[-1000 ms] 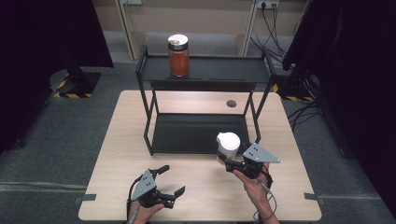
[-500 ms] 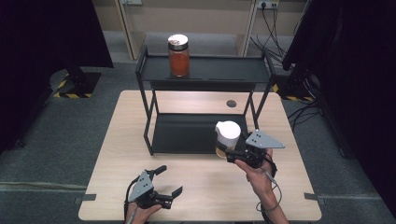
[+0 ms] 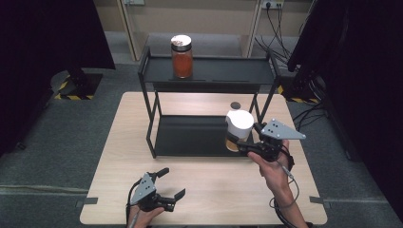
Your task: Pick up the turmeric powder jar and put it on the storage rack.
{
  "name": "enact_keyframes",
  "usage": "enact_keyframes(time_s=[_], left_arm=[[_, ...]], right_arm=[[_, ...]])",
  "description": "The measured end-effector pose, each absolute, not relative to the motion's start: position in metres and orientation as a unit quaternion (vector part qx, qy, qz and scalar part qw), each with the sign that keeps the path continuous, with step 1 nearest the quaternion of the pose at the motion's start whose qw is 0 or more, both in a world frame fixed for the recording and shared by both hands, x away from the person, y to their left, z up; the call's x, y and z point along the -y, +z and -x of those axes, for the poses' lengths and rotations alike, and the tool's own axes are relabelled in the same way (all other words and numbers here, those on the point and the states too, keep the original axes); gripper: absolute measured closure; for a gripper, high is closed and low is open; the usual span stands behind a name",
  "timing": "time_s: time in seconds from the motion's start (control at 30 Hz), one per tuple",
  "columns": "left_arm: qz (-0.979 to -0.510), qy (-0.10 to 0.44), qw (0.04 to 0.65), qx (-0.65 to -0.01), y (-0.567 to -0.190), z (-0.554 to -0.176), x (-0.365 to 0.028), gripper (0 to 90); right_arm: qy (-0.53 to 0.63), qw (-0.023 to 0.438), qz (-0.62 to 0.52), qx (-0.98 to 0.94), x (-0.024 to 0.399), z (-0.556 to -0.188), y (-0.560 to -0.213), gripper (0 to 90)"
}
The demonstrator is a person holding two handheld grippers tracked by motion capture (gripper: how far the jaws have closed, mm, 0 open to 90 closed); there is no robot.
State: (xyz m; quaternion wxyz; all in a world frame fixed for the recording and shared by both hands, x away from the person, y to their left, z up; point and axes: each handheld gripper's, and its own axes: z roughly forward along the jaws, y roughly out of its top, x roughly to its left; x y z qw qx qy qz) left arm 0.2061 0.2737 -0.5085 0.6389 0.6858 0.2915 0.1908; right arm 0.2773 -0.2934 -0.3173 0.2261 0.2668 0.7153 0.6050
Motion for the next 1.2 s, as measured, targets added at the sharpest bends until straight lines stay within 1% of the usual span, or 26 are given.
enact_keyframes(time_s=[0.33,0.77,1.2], left_arm=[[-0.685,0.191,0.639,-0.293,-0.509,-0.206,-0.274,1.4],[-0.685,0.19,0.64,-0.292,-0.509,-0.207,-0.274,1.5],[-0.689,0.184,0.64,-0.287,-0.509,-0.211,-0.271,1.4]], right_arm=[[0.615,0.214,-0.26,-0.713,0.287,-0.288,-0.298,30.8],[0.632,0.195,-0.244,-0.71,0.273,-0.306,-0.253,30.8],[0.63,0.198,-0.253,-0.707,0.257,-0.329,-0.213,30.8]])
